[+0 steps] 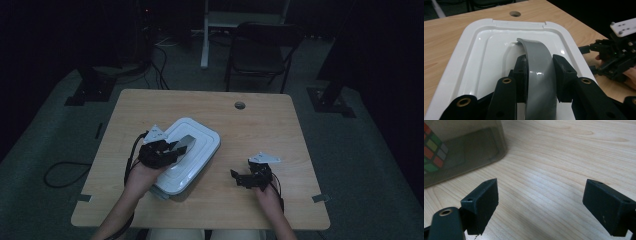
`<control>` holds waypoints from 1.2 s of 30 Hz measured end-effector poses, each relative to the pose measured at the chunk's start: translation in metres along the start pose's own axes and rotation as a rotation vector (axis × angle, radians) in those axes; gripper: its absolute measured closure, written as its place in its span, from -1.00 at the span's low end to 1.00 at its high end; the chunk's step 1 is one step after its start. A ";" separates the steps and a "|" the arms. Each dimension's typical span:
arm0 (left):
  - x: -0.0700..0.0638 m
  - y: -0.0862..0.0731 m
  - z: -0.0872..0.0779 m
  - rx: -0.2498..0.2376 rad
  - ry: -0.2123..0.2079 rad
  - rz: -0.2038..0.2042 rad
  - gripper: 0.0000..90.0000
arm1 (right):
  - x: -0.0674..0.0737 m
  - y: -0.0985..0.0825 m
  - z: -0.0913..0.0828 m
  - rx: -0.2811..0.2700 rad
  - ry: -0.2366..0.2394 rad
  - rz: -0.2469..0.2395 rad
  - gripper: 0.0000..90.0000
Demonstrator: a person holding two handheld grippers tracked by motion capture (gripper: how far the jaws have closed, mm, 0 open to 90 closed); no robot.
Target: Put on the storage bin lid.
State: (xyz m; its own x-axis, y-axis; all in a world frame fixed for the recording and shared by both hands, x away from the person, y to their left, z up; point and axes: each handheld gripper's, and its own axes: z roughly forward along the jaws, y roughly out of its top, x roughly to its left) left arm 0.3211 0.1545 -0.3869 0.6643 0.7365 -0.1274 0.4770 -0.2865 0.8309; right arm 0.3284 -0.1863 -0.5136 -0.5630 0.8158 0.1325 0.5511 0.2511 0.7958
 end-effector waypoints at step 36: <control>0.003 0.000 -0.015 -0.040 -0.018 -0.014 0.22 | -0.008 -0.003 -0.001 0.011 -0.014 0.016 -0.71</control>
State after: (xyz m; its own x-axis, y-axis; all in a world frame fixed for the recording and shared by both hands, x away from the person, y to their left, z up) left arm 0.3143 0.1666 -0.3793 0.6683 0.7289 -0.1487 0.4633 -0.2514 0.8498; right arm 0.3307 -0.1937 -0.5164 -0.5457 0.8267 0.1367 0.5666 0.2438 0.7871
